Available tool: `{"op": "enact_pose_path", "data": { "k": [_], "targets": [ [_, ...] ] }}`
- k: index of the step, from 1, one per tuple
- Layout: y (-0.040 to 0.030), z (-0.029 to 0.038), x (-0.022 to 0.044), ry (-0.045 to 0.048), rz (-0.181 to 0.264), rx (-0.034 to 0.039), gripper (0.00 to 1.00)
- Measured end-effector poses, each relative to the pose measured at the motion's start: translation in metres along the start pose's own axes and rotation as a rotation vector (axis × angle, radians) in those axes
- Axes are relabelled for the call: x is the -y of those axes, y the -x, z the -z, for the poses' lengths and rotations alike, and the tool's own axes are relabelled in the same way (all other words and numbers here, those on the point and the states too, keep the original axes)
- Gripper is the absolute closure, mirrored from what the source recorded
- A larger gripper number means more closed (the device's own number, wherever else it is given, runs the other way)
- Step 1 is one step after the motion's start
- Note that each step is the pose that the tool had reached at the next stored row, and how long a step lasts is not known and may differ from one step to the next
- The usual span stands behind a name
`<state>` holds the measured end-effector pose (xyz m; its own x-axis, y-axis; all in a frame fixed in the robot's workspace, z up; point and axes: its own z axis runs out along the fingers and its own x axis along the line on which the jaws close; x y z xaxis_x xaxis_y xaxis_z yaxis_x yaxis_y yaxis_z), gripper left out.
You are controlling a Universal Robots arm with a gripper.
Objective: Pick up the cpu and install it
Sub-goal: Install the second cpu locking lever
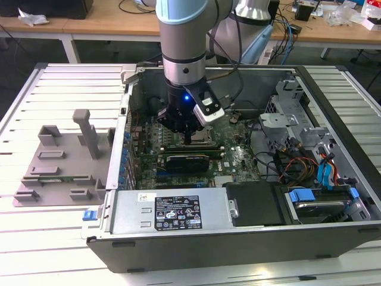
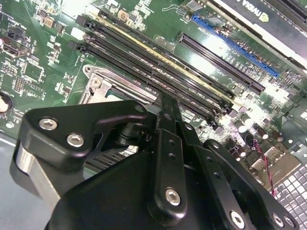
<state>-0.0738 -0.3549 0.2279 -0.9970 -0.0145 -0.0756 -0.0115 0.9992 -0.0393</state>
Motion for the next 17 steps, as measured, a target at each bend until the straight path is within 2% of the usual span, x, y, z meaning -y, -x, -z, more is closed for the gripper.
{"op": "enact_pose_path", "data": {
  "k": [6, 8, 14, 17],
  "targets": [
    [-0.0020, -0.0025, -0.0001, 0.0001, 0.000, 0.0003, 0.89],
    [-0.0046, -0.0040, -0.0005, 0.0000, 0.000, 0.0005, 0.89],
    [-0.0076, -0.0077, -0.0007, -0.0011, -0.021, -0.0003, 0.89],
    [-0.0078, -0.0082, -0.0007, 0.0030, -0.022, 0.0001, 0.89]
  ]
}}
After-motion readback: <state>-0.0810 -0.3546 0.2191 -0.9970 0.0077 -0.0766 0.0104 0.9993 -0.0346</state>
